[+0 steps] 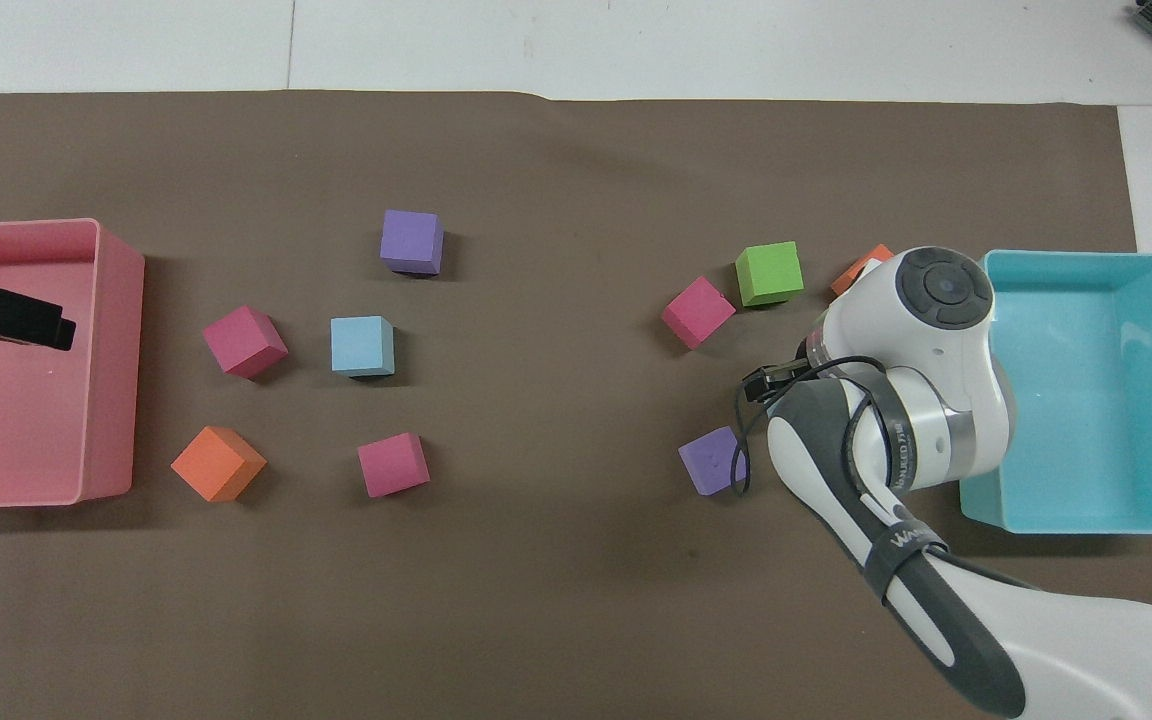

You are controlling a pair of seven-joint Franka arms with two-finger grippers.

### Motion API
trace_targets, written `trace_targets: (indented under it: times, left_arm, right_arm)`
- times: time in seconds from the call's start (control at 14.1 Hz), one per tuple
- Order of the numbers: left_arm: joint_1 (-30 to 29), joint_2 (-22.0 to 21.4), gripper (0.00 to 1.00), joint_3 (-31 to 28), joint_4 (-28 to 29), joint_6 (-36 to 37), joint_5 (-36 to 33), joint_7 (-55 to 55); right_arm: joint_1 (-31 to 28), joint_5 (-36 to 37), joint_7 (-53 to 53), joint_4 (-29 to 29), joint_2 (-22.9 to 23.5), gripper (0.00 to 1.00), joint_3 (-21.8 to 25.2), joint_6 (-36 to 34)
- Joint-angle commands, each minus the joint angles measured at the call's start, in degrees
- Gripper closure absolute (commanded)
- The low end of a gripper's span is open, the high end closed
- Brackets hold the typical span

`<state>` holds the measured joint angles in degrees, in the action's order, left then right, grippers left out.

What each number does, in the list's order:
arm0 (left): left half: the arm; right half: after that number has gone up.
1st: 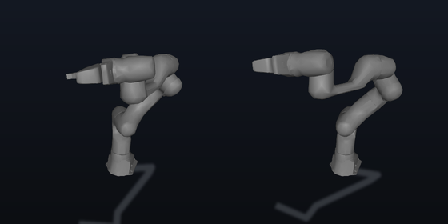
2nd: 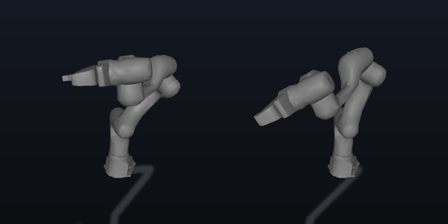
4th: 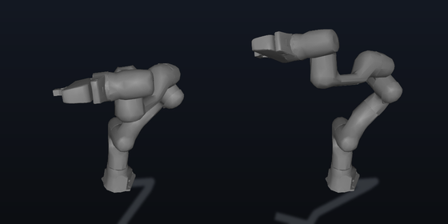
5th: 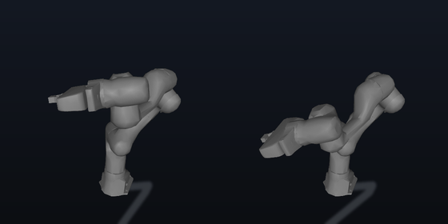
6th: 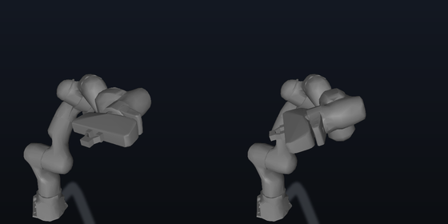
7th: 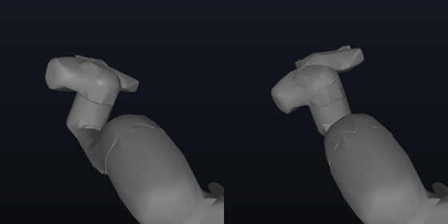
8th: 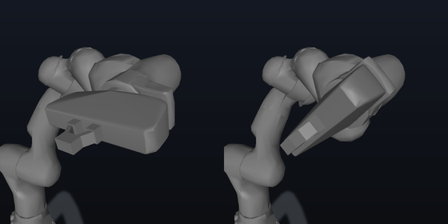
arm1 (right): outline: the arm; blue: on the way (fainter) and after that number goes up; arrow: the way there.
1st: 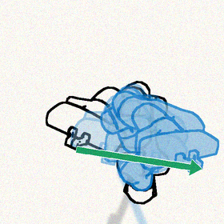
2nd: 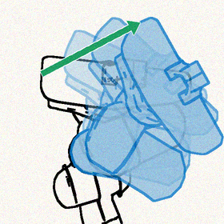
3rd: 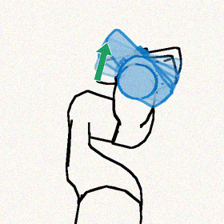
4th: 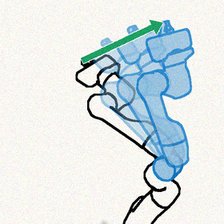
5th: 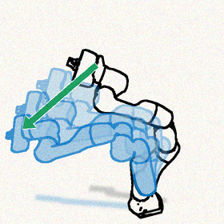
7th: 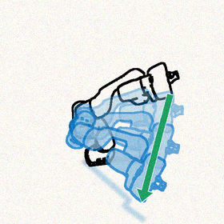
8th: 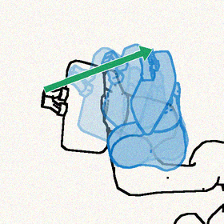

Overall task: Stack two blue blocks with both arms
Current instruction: 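Reach the right gripper down to the light blue cube near the purple cube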

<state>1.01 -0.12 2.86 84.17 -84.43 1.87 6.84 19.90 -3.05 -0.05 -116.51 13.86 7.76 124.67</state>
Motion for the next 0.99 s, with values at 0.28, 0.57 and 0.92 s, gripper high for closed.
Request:
trace_targets:
  times: [0.28, 0.57, 0.92]
  left_arm:
    - [-1.01, -0.93, 0.00, 0.57, 0.74, -0.03, -0.03, 0.28]
    - [-0.92, -1.02, 0.00, 0.57, 0.82, 0.06, -0.03, 0.28]
    - [-0.92, -1.02, 0.00, 0.57, 0.82, 0.14, -0.03, 0.28]
  right_arm:
    - [-0.39, -0.64, -0.56, -3.99, -0.94, 0.00, 0.15, 1.18]
    - [-0.48, -0.64, -0.12, -3.91, -0.86, 0.14, 0.15, 1.10]
    - [-0.39, -0.64, 1.89, -2.15, -0.33, 1.00, 0.15, -0.04]
